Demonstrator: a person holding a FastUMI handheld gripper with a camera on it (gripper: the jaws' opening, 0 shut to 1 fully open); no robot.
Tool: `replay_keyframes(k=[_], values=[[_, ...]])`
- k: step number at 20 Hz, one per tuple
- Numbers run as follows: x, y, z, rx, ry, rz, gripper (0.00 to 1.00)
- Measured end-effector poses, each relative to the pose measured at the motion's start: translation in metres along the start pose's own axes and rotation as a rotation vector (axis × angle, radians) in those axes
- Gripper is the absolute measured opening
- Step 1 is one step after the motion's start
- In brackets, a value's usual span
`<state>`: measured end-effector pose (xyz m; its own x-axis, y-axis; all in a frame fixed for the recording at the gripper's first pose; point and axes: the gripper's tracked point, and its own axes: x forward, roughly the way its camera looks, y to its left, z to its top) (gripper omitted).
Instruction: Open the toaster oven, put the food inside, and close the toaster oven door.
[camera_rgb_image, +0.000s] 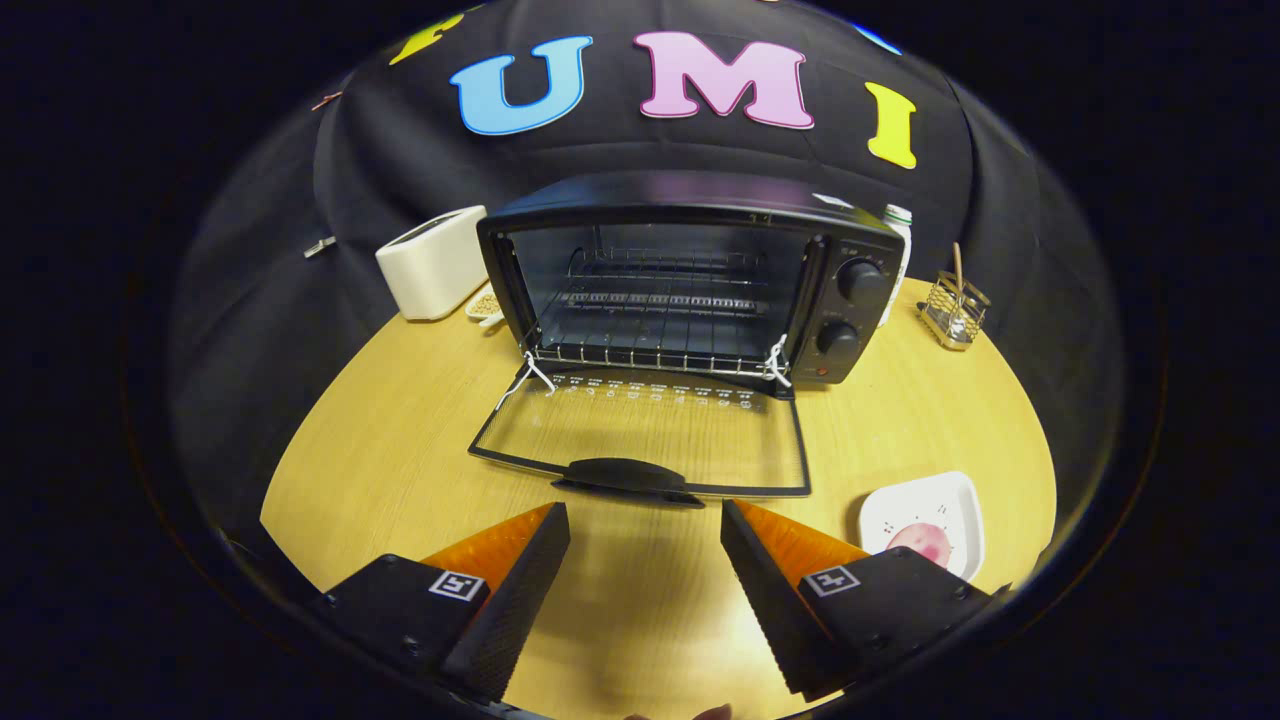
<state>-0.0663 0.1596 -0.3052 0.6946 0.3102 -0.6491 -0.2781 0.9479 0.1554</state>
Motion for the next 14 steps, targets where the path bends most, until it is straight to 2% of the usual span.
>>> replay_keyframes(k=[4,7,14], values=[[-0.040,-0.054,0.001,0.008,0.028,0.023,1.00],[-0.058,-0.107,-0.017,0.026,0.134,0.016,0.99],[-0.062,-0.216,-0.054,0.060,0.336,0.003,0.99]])
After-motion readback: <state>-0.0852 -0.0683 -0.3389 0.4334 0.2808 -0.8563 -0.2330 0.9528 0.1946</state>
